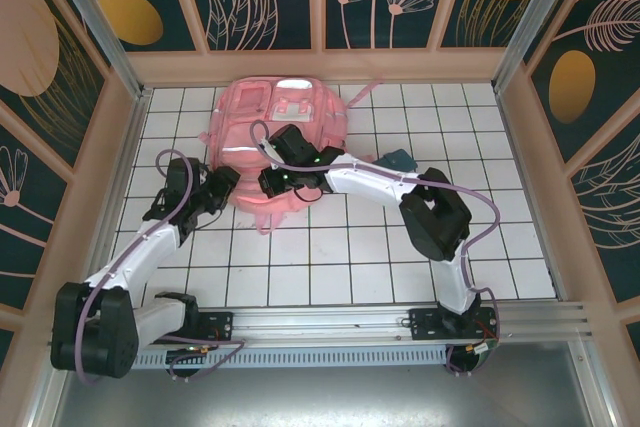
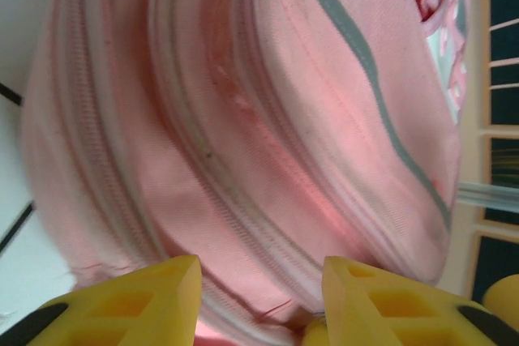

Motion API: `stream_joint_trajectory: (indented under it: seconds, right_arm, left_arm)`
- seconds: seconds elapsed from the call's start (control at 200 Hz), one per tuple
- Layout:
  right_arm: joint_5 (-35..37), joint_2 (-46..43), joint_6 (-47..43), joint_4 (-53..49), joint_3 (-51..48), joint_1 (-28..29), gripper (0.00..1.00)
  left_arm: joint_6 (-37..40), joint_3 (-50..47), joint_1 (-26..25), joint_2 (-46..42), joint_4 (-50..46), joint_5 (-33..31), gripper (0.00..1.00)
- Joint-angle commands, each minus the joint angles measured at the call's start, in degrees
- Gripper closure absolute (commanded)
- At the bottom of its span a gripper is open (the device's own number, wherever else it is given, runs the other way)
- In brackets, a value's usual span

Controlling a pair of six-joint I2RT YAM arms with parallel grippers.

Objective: Pack the student bag

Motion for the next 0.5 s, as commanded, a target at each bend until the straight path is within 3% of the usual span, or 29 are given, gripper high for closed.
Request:
stream_joint_trajectory:
  seconds: [0.0,0.185,0.49]
  right_arm:
    - [-4.72,0.08,-1.32,4.08,2.18,1.57,1.00]
    - [-3.76,-0.01,-2.55,3.32,2.01,2.38,1.00]
    - [-1.25,0.34,-2.86,2.72,2.71,2.81,1.00]
  left_arm:
    - [-5.39,-1.57,0.03,2.50,9.81,3.75,0.59]
    - [-8.73,-2.54,-0.03,5.46,13.39,6.00,0.60]
    - [-15.12,-6.65,-0.06,3.45,9.10,1.86,0.57]
